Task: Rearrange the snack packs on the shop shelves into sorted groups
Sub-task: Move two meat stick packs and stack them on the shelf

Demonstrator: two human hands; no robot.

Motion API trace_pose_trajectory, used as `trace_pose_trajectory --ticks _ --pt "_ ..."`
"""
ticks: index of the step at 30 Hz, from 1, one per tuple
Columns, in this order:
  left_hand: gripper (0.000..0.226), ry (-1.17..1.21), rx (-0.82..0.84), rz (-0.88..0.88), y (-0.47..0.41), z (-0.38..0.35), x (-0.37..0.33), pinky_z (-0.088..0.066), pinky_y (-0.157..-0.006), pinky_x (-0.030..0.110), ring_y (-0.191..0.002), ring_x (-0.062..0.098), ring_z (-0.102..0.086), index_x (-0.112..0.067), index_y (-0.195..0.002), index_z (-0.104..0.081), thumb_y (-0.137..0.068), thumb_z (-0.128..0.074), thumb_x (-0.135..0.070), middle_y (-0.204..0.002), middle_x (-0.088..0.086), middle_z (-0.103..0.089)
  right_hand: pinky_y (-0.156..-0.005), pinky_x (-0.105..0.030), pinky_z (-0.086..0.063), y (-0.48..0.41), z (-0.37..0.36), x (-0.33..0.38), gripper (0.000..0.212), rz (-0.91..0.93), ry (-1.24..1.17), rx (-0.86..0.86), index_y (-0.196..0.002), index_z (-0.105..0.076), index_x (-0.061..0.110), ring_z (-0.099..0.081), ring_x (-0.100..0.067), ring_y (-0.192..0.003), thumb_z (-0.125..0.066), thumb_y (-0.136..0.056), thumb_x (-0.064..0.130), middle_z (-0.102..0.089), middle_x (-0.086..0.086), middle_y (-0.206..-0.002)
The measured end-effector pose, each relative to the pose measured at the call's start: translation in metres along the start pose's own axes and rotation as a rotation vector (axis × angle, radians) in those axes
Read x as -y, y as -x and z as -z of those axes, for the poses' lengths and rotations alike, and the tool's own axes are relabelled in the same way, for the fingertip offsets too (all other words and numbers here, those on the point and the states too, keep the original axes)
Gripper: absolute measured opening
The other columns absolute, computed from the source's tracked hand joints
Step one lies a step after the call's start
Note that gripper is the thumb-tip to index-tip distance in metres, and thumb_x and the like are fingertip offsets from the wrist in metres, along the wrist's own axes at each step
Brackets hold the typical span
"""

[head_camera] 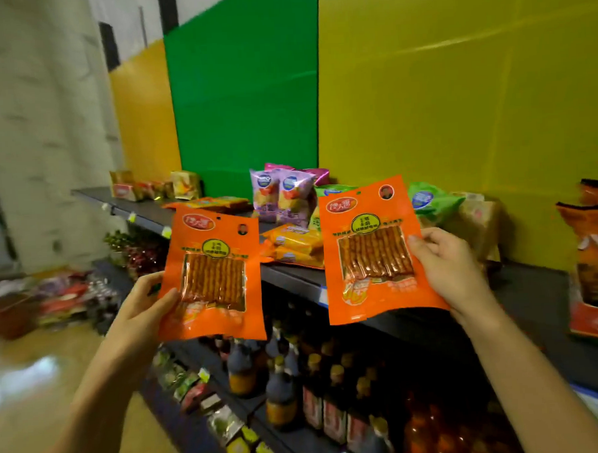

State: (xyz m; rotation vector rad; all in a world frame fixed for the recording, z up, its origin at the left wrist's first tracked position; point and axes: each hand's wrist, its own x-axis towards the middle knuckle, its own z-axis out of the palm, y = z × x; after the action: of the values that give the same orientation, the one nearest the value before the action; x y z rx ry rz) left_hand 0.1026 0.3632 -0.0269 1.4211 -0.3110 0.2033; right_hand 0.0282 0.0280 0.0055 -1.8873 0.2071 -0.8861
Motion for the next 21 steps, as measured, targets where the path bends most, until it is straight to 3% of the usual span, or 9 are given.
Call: trace_pose_trajectory --ticks 2,7,10,14,16,19,21 --pt "0.024 -0.030 -0.048 -0.004 -0.017 0.042 0.002 -0.049 -0.047 0.011 -0.059 0.004 -0.063 -0.026 -0.089 -0.055 -0.094 -0.043 -0.005 -0.089 0.003 -0.060 -0.083 -0.054 -0.051 -0.003 -0.054 0.005 0.016 -0.016 -0.027 0.048 -0.076 -0.060 0.025 -0.065 -0.030 -0.078 -0.052 -0.090 0.029 -0.070 -0.008 -0.080" --pt "0.025 -0.086 -0.124 -0.004 -0.059 0.127 0.006 -0.049 -0.047 0.010 -0.052 -0.004 -0.062 -0.023 -0.088 -0.055 -0.093 -0.043 -0.002 -0.087 0.004 -0.059 -0.085 -0.055 -0.051 -0.014 -0.166 0.020 0.018 -0.032 -0.048 0.124 -0.085 -0.061 0.022 -0.067 -0.036 -0.088 -0.052 -0.083 0.036 -0.072 -0.017 -0.092" --pt "0.022 -0.106 -0.171 0.016 -0.079 0.161 0.012 -0.049 -0.047 0.011 -0.061 0.006 -0.063 -0.022 -0.088 -0.054 -0.093 -0.044 -0.002 -0.087 0.002 -0.059 -0.084 -0.055 -0.051 -0.024 -0.219 0.027 0.017 -0.047 -0.054 0.161 -0.075 -0.059 0.020 -0.066 -0.042 -0.087 -0.051 -0.088 0.026 -0.071 -0.023 -0.089" --pt "0.014 -0.122 -0.245 0.047 -0.109 0.198 0.026 -0.047 -0.062 0.027 -0.077 0.016 -0.056 -0.015 -0.105 -0.050 -0.094 -0.045 -0.007 -0.092 0.001 -0.058 -0.084 -0.053 -0.052 -0.042 -0.286 0.032 0.025 -0.051 -0.060 0.193 -0.073 -0.058 0.027 -0.067 -0.034 -0.090 -0.048 -0.075 0.049 -0.072 -0.015 -0.094" --pt "0.015 -0.126 -0.262 0.056 -0.129 0.215 0.035 -0.045 -0.065 0.028 -0.078 0.016 -0.056 -0.016 -0.106 -0.049 -0.094 -0.044 -0.008 -0.093 0.000 -0.058 -0.084 -0.050 -0.053 -0.050 -0.320 0.032 0.018 -0.059 -0.066 0.198 -0.078 -0.059 0.025 -0.067 -0.033 -0.090 -0.050 -0.085 0.039 -0.072 -0.014 -0.094" --pt "0.015 -0.147 -0.276 0.057 -0.166 0.238 0.050 -0.052 -0.059 0.026 -0.078 0.016 -0.057 -0.019 -0.099 -0.052 -0.094 -0.044 -0.008 -0.095 0.000 -0.059 -0.084 -0.048 -0.053 -0.068 -0.374 0.027 0.018 -0.044 -0.055 0.191 -0.085 -0.062 0.021 -0.067 -0.033 -0.090 -0.049 -0.089 0.033 -0.072 -0.014 -0.092" --pt "0.018 -0.163 -0.286 0.045 -0.197 0.252 0.061 -0.052 -0.051 0.017 -0.075 0.016 -0.056 -0.023 -0.091 -0.052 -0.094 -0.044 -0.007 -0.091 -0.001 -0.058 -0.084 -0.042 -0.052 -0.084 -0.409 0.023 0.022 -0.015 -0.035 0.189 -0.095 -0.064 0.015 -0.065 -0.031 -0.093 -0.049 -0.092 0.030 -0.072 -0.014 -0.096"
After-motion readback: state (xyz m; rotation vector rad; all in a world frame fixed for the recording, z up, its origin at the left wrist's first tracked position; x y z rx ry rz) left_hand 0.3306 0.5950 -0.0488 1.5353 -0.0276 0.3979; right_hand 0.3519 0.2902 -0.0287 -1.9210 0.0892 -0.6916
